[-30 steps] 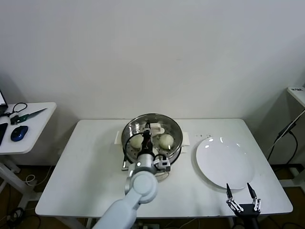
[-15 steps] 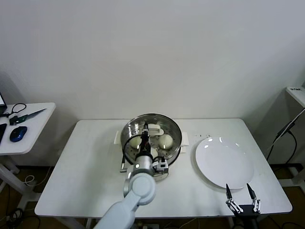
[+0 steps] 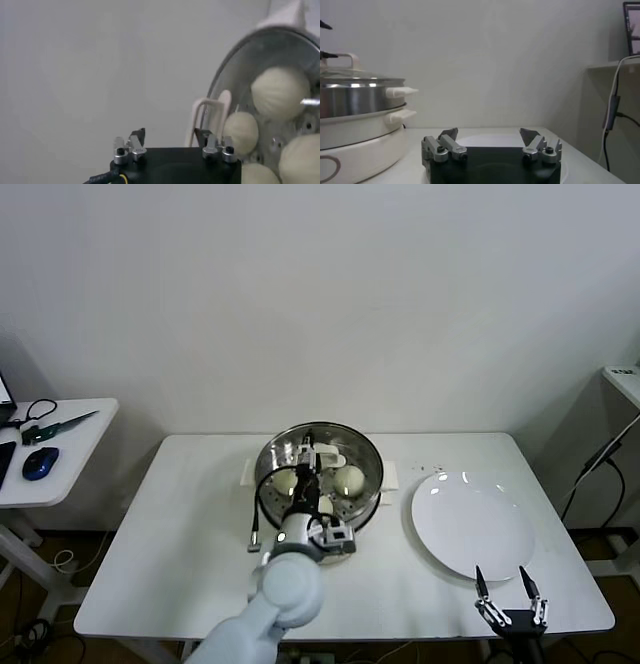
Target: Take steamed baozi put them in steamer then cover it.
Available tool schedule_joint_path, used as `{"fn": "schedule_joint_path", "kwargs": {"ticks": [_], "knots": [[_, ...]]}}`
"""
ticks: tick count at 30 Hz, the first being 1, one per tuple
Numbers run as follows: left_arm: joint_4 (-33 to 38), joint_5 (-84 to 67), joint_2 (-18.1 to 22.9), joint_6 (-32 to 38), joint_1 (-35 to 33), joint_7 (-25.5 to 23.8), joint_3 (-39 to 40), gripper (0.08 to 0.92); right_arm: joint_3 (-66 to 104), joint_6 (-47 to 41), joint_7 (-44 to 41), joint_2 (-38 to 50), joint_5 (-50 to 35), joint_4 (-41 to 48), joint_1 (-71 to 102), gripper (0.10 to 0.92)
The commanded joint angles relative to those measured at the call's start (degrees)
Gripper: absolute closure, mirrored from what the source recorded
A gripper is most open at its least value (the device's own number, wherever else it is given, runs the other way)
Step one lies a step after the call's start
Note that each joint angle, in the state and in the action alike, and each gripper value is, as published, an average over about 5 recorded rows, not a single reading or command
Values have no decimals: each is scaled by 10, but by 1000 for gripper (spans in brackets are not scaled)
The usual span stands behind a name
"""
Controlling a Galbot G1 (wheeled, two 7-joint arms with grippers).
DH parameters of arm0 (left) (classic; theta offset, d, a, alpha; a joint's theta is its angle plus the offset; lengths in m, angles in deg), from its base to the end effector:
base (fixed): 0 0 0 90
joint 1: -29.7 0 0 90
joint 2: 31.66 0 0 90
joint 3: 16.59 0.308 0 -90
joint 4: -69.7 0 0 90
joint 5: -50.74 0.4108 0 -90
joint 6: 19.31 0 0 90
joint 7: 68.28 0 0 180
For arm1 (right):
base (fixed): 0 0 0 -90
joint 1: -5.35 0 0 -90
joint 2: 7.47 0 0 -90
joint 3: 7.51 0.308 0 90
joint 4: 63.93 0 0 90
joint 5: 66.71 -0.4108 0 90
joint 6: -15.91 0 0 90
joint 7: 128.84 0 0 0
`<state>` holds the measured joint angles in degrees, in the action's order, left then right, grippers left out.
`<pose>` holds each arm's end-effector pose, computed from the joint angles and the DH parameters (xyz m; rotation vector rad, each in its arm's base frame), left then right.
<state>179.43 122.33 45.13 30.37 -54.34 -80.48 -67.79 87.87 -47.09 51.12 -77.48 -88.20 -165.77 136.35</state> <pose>0.3226 -0.1972 -0.1877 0.1368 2.4422 1.9489 0.1726 -0.1119 -0.4116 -0.0317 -3.1233 -0.0086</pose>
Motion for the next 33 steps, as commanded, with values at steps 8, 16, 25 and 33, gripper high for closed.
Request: {"fn": "schedule_joint_path", "kwargs": {"ticks": [8, 16, 25, 33], "knots": [[138, -239, -60, 16, -53, 43, -19, 187, -14, -36, 20, 14, -9, -28, -21, 203], [147, -326, -70, 105, -171, 79, -108, 177, -19, -36, 23, 17, -4, -40, -24, 203], [168, -509, -55, 178, -244, 135, -338, 177, -19, -61, 32, 23, 24, -33, -25, 203], [79, -813, -63, 358, -324, 175, -525, 177, -26, -70, 25, 23, 23, -13, -32, 203]]}}
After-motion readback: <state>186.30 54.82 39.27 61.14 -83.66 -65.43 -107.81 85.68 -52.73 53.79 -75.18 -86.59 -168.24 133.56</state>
